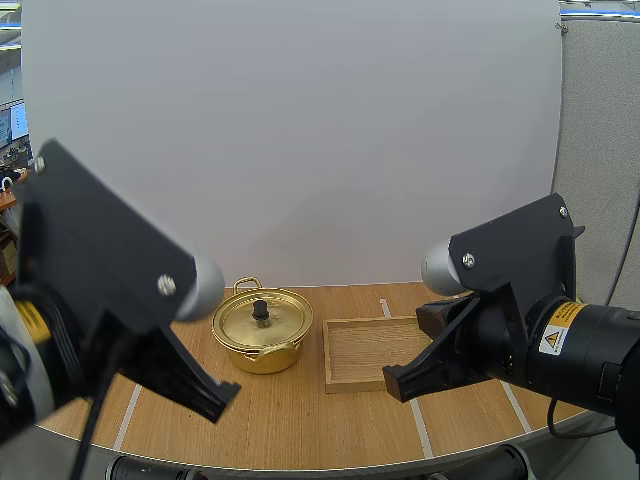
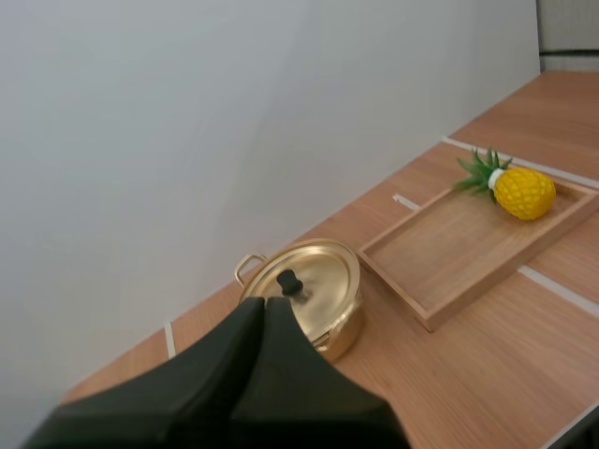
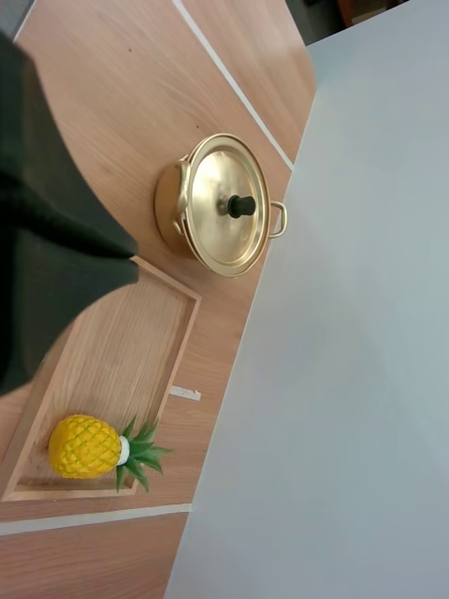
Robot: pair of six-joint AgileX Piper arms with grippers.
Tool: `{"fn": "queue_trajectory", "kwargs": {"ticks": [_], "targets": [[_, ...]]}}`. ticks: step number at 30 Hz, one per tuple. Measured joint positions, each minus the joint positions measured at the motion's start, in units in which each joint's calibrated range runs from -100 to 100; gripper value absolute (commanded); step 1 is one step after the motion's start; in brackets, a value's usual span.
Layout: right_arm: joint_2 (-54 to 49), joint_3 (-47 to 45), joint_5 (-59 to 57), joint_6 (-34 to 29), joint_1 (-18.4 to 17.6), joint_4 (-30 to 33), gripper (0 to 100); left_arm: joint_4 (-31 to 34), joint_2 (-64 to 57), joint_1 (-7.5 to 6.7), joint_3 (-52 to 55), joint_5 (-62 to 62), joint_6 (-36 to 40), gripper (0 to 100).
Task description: Open the pot, put the grape inside, and close it
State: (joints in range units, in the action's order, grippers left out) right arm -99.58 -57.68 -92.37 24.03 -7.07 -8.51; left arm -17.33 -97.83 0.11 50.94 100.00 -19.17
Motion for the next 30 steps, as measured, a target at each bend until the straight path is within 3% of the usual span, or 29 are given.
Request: {"fn": "queue_trajectory", "kwargs": {"ticks": [5, 12, 17, 23, 30], "targets": [[0.0, -1.18, 9.75, -0.42, 0.99, -0.98, 0, -3.12, -1.83, 0.3, 5.74, -1.27, 0.24, 0], [0.0, -9.19, 31.63, -0.5, 0.99, -0.46, 0, -4.84, -1.94, 0.3, 18.84, -46.27, 3.54, 0], [0.0, -17.65, 46.38, -0.5, 0.99, 0.25, 0, -4.98, -1.94, 0.38, 26.13, -65.99, 3.73, 0], [0.0, -24.83, 55.45, -0.5, 1.07, 0.35, 0, -5.11, -1.94, 0.44, 35.04, -76.15, 3.93, 0], [0.0, -34.42, 71.22, -0.5, 3.61, 0.35, 0, -6.84, -1.94, 0.44, 44.32, -90.19, 4.34, 0]]}}
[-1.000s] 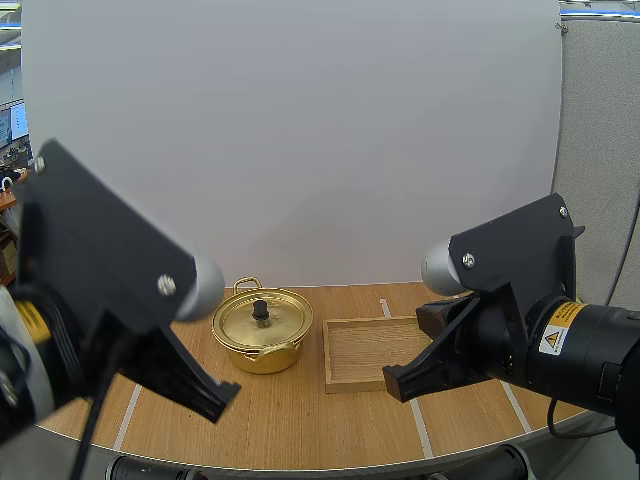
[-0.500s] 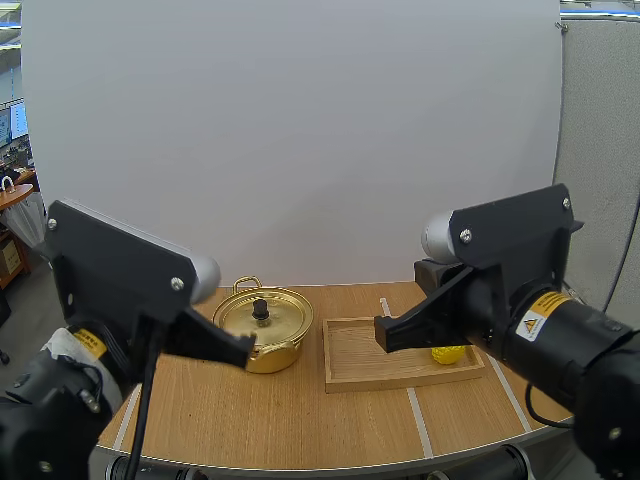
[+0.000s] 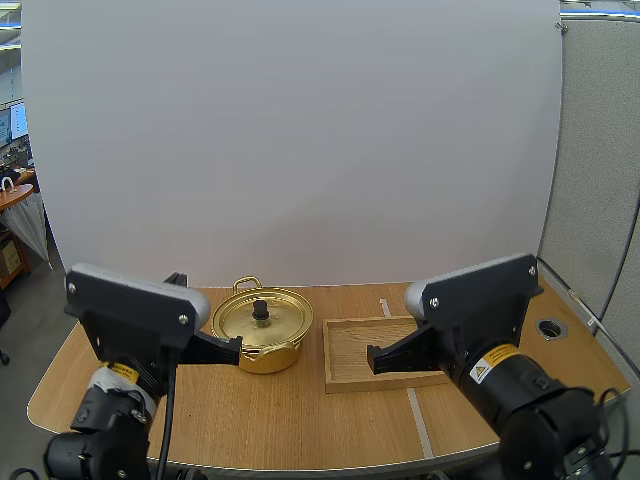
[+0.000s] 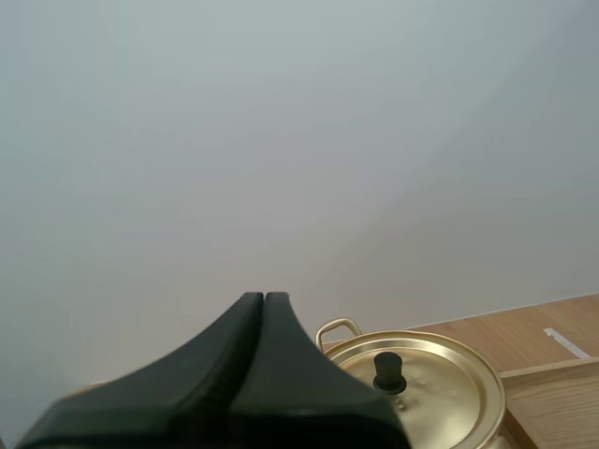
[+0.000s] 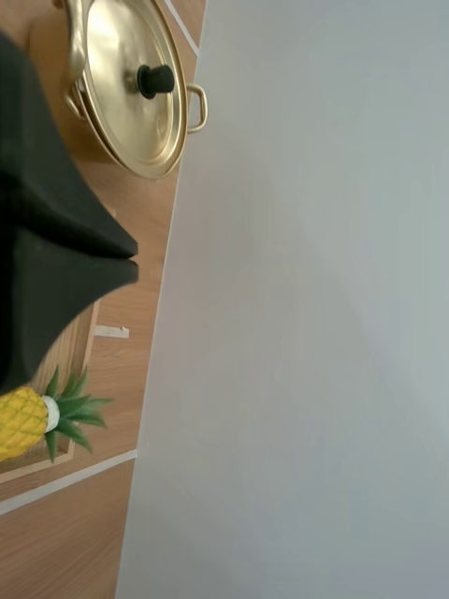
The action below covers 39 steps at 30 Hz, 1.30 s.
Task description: Open the pot, put the grape inside, and close it
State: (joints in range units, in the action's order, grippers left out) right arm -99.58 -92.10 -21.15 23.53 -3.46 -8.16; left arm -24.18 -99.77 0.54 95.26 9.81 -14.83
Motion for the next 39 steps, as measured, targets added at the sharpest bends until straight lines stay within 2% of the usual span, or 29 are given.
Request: {"fn": "queue_trajectory", "kwargs": {"ticks": [5, 12, 16, 21, 26, 29, 32, 39], "targets": [[0.0, -4.29, 4.13, 0.0, 1.0, 0.0, 0, -0.41, 0.0, -0.98, 4.47, -4.27, 0.0, 0], [0.0, -7.66, 4.85, 0.0, 2.02, 0.0, 0, -0.41, 0.0, -1.7, 4.56, 3.18, 0.0, 0], [0.0, -7.78, 4.68, 0.0, 2.24, 0.0, 0, -0.41, 0.0, -1.69, 4.61, 9.23, 2.02, 0], [0.0, -7.78, 4.1, 0.0, 2.32, 0.0, 0, 0.24, 0.0, -1.37, 4.61, 10.68, 6.36, 0], [0.0, -7.78, 2.9, 0.0, 2.32, 0.0, 0, 5.77, 0.0, -1.21, 4.61, 13.06, 9.53, 0], [0.0, -7.78, 0.59, 0.0, 2.32, 0.0, 0, 14.44, 0.0, -1.14, 4.61, 14.85, 18.16, 0], [0.0, -7.78, -2.27, 0.0, 2.32, 0.0, 0, 18.65, 0.0, -1.14, 4.61, 17.32, 23.35, 0], [0.0, -7.78, -8.3, 0.0, 2.32, 0.0, 0, 22.27, 0.0, -1.14, 4.61, 21.0, 28.77, 0]]}}
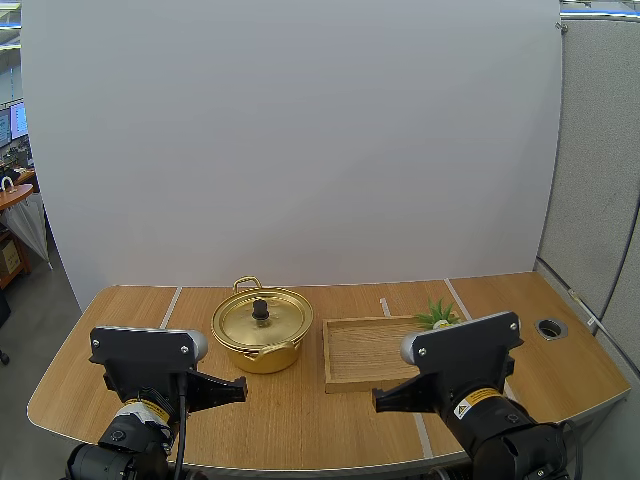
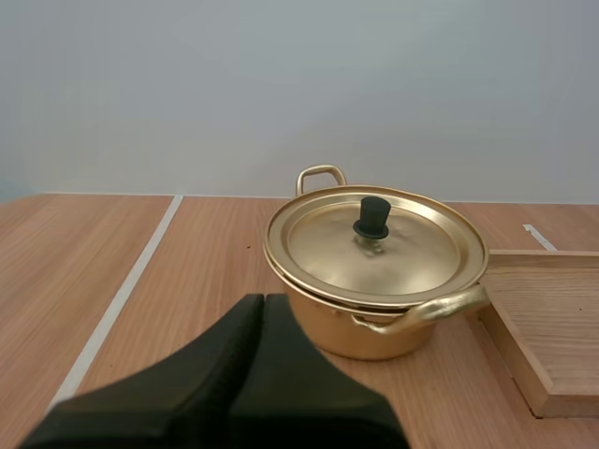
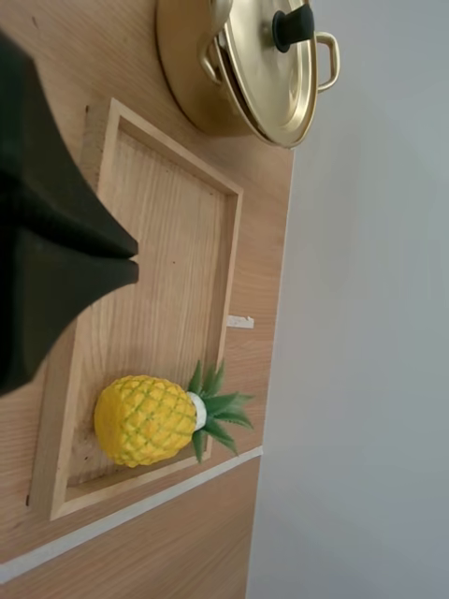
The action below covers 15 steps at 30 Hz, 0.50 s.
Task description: Open the pot, put the grape inside, and close it
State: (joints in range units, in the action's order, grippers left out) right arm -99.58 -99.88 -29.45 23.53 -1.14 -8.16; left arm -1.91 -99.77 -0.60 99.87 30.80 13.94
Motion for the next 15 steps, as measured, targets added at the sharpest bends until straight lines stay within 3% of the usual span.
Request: {"fn": "queue_trajectory", "kwargs": {"ticks": [15], "targets": [[0.0, -0.12, -2.73, 0.0, 0.41, 0.0, 0, 0.4, 0.0, 0.0, 0.0, 0.74, 2.49, 0]]}}
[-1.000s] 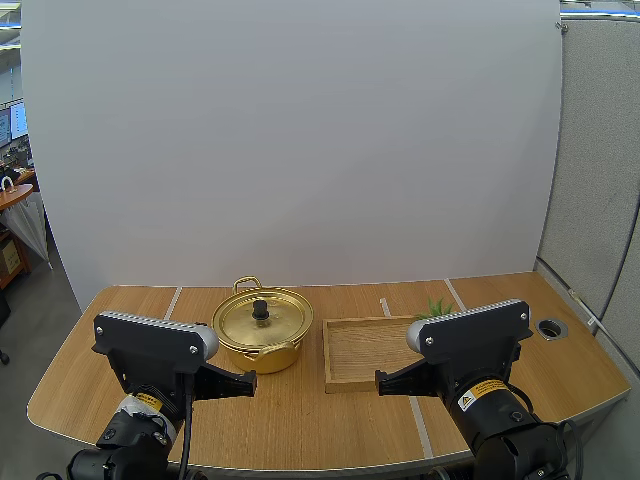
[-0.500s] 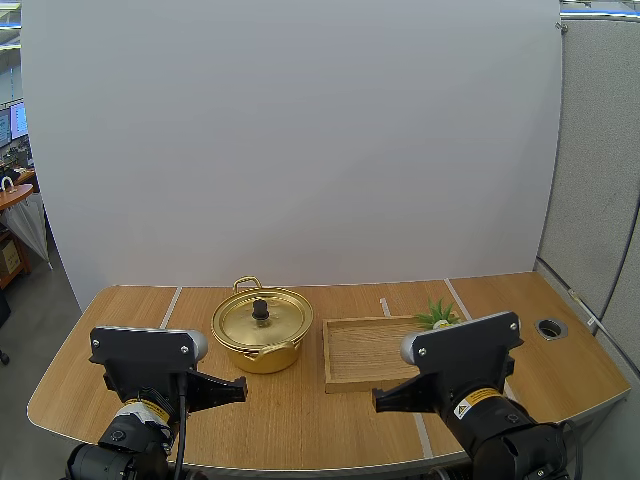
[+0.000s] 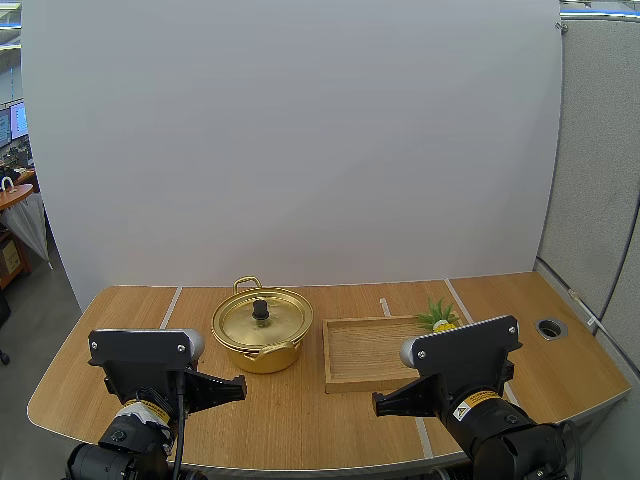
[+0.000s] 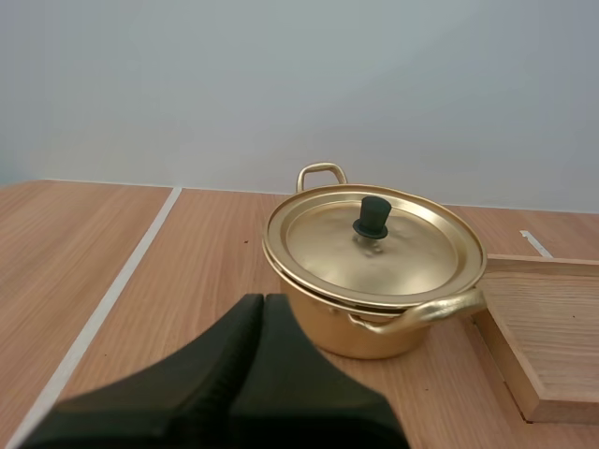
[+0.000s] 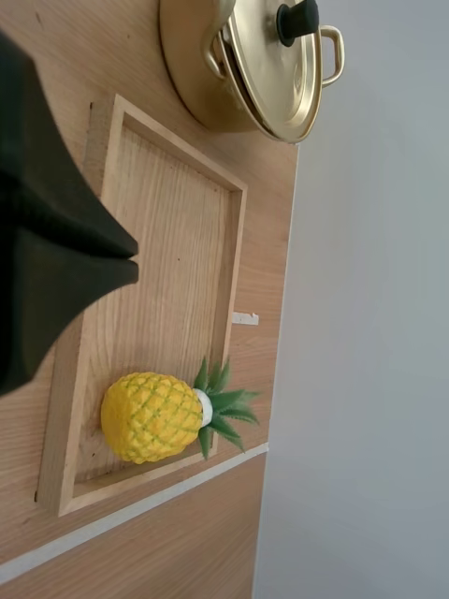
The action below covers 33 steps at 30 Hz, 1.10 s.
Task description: Open the pot, put the grape inside, and close it
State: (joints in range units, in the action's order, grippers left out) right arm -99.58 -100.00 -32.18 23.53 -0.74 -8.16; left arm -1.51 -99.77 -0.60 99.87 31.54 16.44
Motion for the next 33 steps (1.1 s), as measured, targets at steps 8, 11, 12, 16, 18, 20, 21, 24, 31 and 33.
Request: {"fn": "queue_trajectory", "kwargs": {"ticks": [8, 11, 12, 16, 18, 20, 21, 24, 31, 33], "targets": [[0.0, 0.0, 0.0, 0.0, 0.0, 0.0, 0, 0.0, 0.0, 0.0, 0.0, 0.0, 0.0, 0], [0.0, 0.0, 0.0, 0.0, 0.0, 0.0, 0, 0.0, 0.0, 0.0, 0.0, 0.0, 0.0, 0], [0.0, 0.0, 0.0, 0.0, 0.0, 0.0, 0, 0.0, 0.0, 0.0, 0.0, 0.0, 0.0, 0], [0.0, 0.0, 0.0, 0.0, 0.0, 0.0, 0, 0.0, 0.0, 0.0, 0.0, 0.0, 0.0, 0], [0.0, 0.0, 0.0, 0.0, 0.0, 0.0, 0, 0.0, 0.0, 0.0, 0.0, 0.0, 0.0, 0], [0.0, 0.0, 0.0, 0.0, 0.0, 0.0, 0, 0.0, 0.0, 0.0, 0.0, 0.0, 0.0, 0], [0.0, 0.0, 0.0, 0.0, 0.0, 0.0, 0, 0.0, 0.0, 0.0, 0.0, 0.0, 0.0, 0], [0.0, 0.0, 0.0, 0.0, 0.0, 0.0, 0, 0.0, 0.0, 0.0, 0.0, 0.0, 0.0, 0], [0.0, 0.0, 0.0, 0.0, 0.0, 0.0, 0, 0.0, 0.0, 0.0, 0.0, 0.0, 0.0, 0], [0.0, 0.0, 0.0, 0.0, 0.0, 0.0, 0, 0.0, 0.0, 0.0, 0.0, 0.0, 0.0, 0]]}}
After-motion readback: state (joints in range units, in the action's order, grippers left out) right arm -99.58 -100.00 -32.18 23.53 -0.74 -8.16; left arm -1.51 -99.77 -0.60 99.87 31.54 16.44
